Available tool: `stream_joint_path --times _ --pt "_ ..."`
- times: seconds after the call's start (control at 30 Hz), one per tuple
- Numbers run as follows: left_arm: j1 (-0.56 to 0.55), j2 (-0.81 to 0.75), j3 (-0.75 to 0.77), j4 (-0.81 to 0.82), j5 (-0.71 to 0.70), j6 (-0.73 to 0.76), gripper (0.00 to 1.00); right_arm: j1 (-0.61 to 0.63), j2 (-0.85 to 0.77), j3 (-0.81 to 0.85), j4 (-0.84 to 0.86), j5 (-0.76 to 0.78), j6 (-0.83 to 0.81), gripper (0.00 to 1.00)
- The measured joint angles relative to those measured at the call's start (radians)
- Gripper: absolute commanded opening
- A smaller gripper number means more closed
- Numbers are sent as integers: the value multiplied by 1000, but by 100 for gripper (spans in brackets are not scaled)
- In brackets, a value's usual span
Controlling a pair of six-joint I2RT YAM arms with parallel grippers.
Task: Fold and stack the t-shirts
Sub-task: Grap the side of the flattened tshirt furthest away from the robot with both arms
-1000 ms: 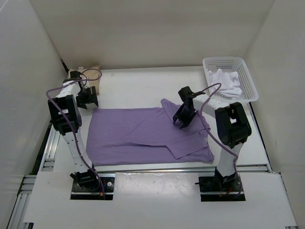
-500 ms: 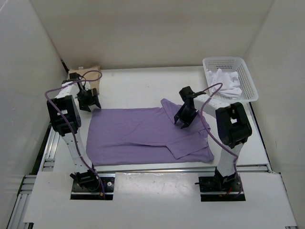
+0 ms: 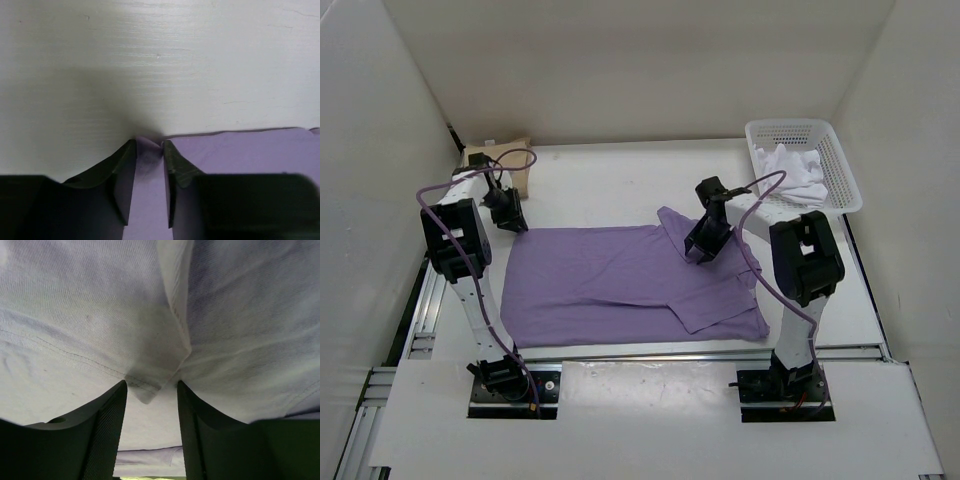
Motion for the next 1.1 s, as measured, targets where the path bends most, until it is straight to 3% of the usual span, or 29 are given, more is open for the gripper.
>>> stream_joint_path --times 0.1,0.23,0.53,0.87,1.1 --pt "0 1 -4 0 2 -2 24 0 1 0 0 -3 8 46" --pt "0 4 -5 -1 8 -2 11 0 3 0 3 -11 25 33" --pt "0 4 -8 0 11 -3 11 2 11 0 8 -14 51 0" --pt "-2 -11 -23 0 -6 -3 11 2 -35 3 -2 6 13 0" --pt "-11 -71 -66 -6 -64 -2 11 -33 -395 -75 -11 27 -65 0"
